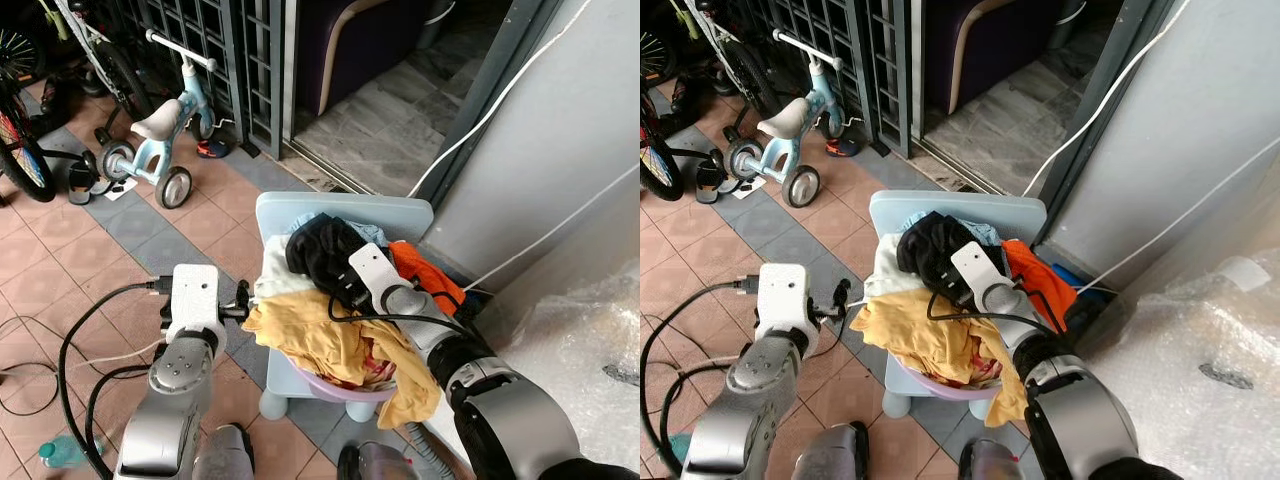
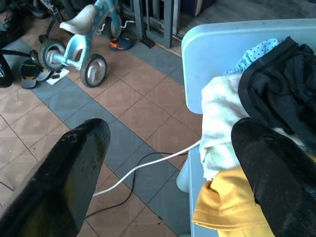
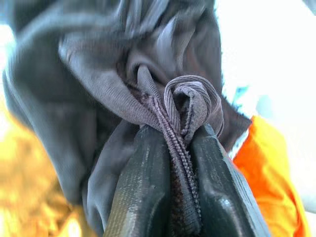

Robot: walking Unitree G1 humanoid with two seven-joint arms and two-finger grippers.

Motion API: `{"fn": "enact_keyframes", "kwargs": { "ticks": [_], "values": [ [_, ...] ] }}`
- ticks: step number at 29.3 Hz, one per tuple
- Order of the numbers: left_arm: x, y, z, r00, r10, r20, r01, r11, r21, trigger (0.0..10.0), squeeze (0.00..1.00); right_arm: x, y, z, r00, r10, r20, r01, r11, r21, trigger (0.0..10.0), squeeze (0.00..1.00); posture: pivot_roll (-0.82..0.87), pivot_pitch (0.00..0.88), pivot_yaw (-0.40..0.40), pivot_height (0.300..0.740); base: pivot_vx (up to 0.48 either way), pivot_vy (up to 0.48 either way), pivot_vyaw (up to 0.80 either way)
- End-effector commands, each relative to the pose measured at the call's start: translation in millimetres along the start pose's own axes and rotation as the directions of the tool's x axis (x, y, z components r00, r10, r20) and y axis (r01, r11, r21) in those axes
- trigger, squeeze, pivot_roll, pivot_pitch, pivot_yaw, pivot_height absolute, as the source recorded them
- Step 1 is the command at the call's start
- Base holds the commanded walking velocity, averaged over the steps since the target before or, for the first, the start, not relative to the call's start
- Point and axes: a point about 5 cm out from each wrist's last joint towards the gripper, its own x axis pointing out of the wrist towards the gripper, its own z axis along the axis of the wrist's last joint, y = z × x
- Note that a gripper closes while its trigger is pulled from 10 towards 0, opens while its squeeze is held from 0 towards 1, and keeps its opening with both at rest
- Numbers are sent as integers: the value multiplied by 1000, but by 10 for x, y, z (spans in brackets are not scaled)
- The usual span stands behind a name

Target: Clothes washing

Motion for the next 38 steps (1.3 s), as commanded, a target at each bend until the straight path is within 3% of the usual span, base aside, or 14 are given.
{"fn": "enact_keyframes", "kwargs": {
  "ticks": [1,2,3,7,10,15,20,23,24,28,29,31,36,38],
  "values": [
    [9,21,-54,1000,0,-22,0,1000,18,10000,0,3,-15,-20,1000,-18,-9,18,999,47,0,0,85,78,-41,740,0,0,0],
    [35,11,-40,1000,-9,-16,10,999,40,10000,0,1,-15,-25,1000,-32,-1,31,992,126,0,0,92,68,-39,740,0,0,0],
    [50,8,-26,1000,-6,-11,7,999,45,10000,0,0,-15,-27,999,-33,2,33,990,138,0,0,92,68,-48,740,0,0,0],
    [95,-10,49,1000,8,17,-9,1000,25,10000,0,-8,31,-43,1000,-8,13,6,990,143,0,0,77,50,-59,740,0,0,0],
    [120,-49,-77,1000,9,-7,-9,1000,6,10000,0,-15,49,-100,1000,-4,9,3,990,144,0,0,86,0,-95,740,0,0,0],
    [119,-74,-127,1000,-4,-11,4,1000,9,10000,0,-27,81,-149,1000,-24,18,21,981,191,0,0,94,0,-103,740,0,0,0],
    [65,19,-165,999,15,28,-14,1000,-26,10000,0,-122,-57,27,967,-134,216,60,947,317,0,0,73,0,-73,740,0,0,0],
    [43,44,-133,998,15,65,-12,999,-38,10000,0,-272,-200,128,923,-197,332,63,926,373,0,0,60,0,-62,740,0,0,0],
    [37,54,-106,996,24,91,-21,999,-33,10000,0,-407,-297,157,887,-243,392,82,919,385,0,0,53,0,-60,740,0,0,0],
    [37,56,-63,992,36,124,-32,999,-31,10000,0,-638,-441,143,831,-323,452,142,910,390,0,0,42,0,-52,740,0,0,0],
    [21,67,-58,991,39,130,-34,999,-40,10000,0,-776,-490,103,800,-373,470,191,901,390,0,0,25,0,-40,740,0,0,0],
    [-23,80,-105,992,51,116,-44,997,-60,10000,0,-966,-495,-74,780,-449,437,246,861,446,0,0,10,0,-29,740,0,0,0],
    [-6,-3,-151,995,-12,101,18,998,-62,10000,0,-1103,-280,-305,819,-430,379,231,853,468,0,0,-8,0,-6,740,0,0,0],
    [49,-23,-130,994,-18,112,25,998,-65,10000,0,-1117,-205,-274,819,-404,409,219,877,427,0,0,-2,0,-15,740,0,0,0]
  ]
}}
